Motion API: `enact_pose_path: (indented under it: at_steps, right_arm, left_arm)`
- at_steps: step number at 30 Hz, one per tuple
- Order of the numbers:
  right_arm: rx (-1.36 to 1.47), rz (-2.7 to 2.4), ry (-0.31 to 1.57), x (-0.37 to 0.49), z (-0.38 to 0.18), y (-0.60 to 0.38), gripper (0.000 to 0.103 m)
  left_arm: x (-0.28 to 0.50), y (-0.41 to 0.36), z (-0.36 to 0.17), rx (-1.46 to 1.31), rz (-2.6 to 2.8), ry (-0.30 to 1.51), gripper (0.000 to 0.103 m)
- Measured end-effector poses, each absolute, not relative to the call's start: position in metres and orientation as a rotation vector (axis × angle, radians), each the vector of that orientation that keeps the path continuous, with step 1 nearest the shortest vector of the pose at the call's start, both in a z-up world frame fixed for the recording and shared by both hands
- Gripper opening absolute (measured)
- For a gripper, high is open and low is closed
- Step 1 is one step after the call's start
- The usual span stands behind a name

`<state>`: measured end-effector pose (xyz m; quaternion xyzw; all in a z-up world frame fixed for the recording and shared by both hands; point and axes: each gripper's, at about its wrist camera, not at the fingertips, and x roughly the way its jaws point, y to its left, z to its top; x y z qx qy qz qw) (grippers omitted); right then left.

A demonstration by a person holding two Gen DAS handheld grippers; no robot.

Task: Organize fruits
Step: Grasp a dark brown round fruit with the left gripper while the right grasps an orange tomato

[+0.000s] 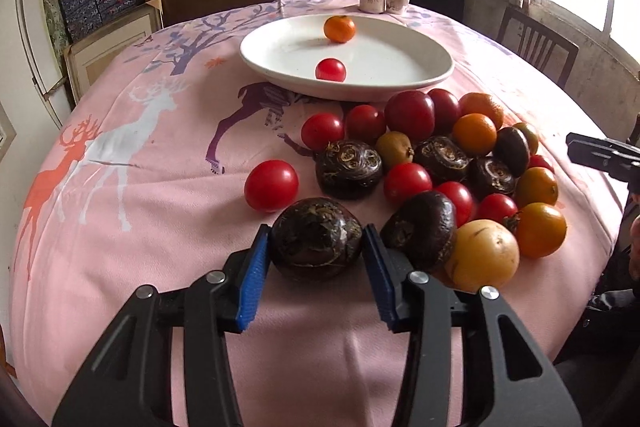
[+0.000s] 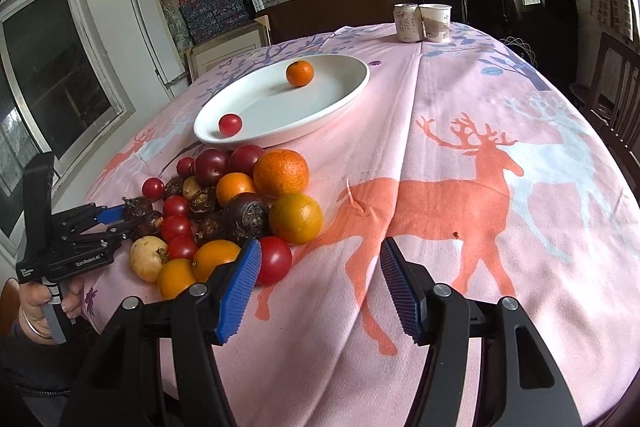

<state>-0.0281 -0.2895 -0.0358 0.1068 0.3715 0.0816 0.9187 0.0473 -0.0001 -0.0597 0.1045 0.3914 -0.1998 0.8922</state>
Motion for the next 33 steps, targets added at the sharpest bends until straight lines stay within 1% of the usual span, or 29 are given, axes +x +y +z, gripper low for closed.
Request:
enact_pose_path:
  at_steps: [6, 11, 15, 16, 17, 18, 21, 24, 25, 26, 30, 33]
  right_arm:
    - [0.144, 0.270, 0.793, -0.029, -0.038, -0.255, 0.062]
    - [0.110, 0.368, 0.775, -0.044, -0.031, -0.233, 0.060]
    - [0.057, 0.447, 0.804, -0.053, -0.034, -0.210, 0.060]
    - [0.056, 0.459, 0.817, -0.053, -0.036, -0.206, 0.057]
    - [0.063, 0.472, 0.833, -0.050, -0.039, -0.203, 0.052]
    - [0.073, 0.485, 0.845, -0.048, -0.042, -0.200, 0.049]
    - [0.093, 0.451, 0.823, -0.041, -0.044, -0.197, 0.047]
    - [0.142, 0.458, 0.827, -0.031, -0.046, -0.198, 0.046]
    - [0.146, 0.454, 0.824, -0.030, -0.047, -0.197, 0.045]
    - [0.142, 0.439, 0.815, -0.030, -0.048, -0.196, 0.039]
    - [0.180, 0.449, 0.810, -0.033, -0.046, -0.203, 0.039]
    - [0.228, 0.485, 0.780, -0.038, -0.033, -0.215, 0.039]
  left_arm:
    - [0.031, 0.012, -0.034, 0.176, -0.405, 0.753, 0.045]
    - [0.030, 0.017, -0.032, 0.156, -0.398, 0.760, 0.045]
    - [0.031, 0.018, -0.035, 0.148, -0.394, 0.771, 0.045]
    - [0.030, 0.018, -0.037, 0.148, -0.395, 0.775, 0.045]
    - [0.030, 0.017, -0.038, 0.147, -0.397, 0.778, 0.045]
    - [0.030, 0.016, -0.039, 0.147, -0.396, 0.780, 0.045]
    - [0.030, 0.015, -0.040, 0.147, -0.401, 0.785, 0.045]
    - [0.029, 0.013, -0.041, 0.149, -0.407, 0.791, 0.045]
    - [0.029, 0.013, -0.042, 0.151, -0.407, 0.792, 0.045]
    - [0.028, 0.012, -0.042, 0.152, -0.408, 0.792, 0.045]
    - [0.028, 0.014, -0.042, 0.147, -0.407, 0.789, 0.045]
    - [0.030, 0.014, -0.038, 0.135, -0.416, 0.786, 0.045]
